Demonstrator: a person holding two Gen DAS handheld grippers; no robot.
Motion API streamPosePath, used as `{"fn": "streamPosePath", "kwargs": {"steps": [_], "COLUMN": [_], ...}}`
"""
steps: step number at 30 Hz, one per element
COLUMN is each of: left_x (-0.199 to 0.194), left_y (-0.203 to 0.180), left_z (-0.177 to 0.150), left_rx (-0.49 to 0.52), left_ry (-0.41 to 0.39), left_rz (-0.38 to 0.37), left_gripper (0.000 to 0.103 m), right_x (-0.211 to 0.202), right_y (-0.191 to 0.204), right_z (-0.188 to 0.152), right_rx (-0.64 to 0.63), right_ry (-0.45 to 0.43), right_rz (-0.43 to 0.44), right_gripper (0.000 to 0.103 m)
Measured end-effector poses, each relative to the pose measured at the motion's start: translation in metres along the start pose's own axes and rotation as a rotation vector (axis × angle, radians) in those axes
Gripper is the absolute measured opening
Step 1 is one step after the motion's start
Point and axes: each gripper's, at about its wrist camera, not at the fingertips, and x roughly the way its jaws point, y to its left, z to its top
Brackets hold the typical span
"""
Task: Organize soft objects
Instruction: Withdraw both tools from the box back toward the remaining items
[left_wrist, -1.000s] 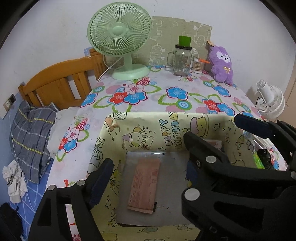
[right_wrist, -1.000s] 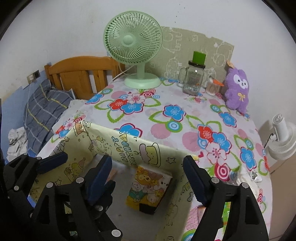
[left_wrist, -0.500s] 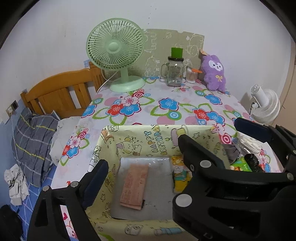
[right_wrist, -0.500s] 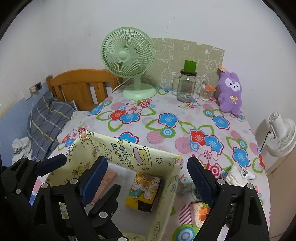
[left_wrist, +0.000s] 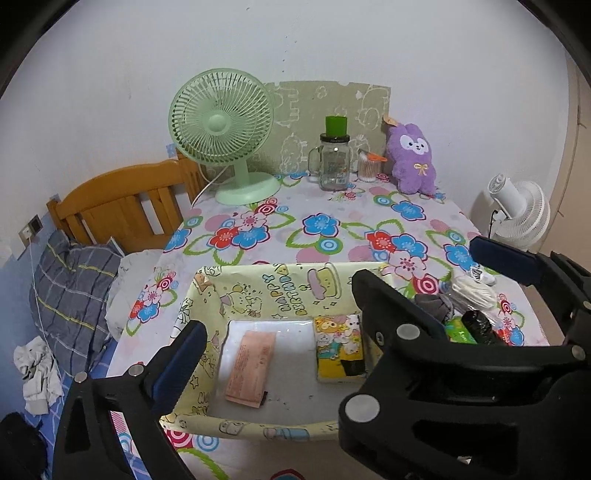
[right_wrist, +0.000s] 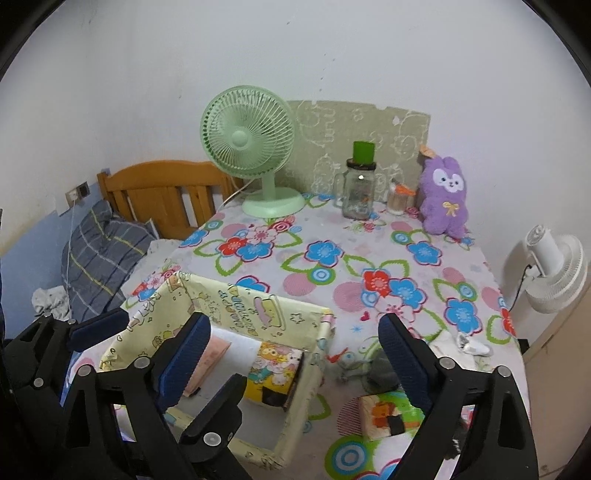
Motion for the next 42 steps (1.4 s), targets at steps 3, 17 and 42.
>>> {"fn": "streamPosePath", "kwargs": {"steps": [3,17,42], "left_x": [-0.006,-0.024,-0.024], "left_y": [-0.007,-0.062,-0.131], "left_z": [-0.001,-0.004,-0.021], "left_rx": [0.011,0.066,0.068], "left_ry": [-0.02,-0.059,-0.067], "left_rz": [0.003,-0.049,-0.179], "left_gripper": [0.103,0.103,0.103], "right_x": [-0.011,-0.049,-0.078], "right_y": [-0.005,-0.052,-0.118], "right_z": [-0.002,-0.018,-0.06], "right_rx": [-0.002,0.021,0.079], "right_ry": [-0.029,-0.088,-0.09], "right_rz": [-0.026,-0.106,-0.137], "right_gripper": [0.098,0.102,0.103]}}
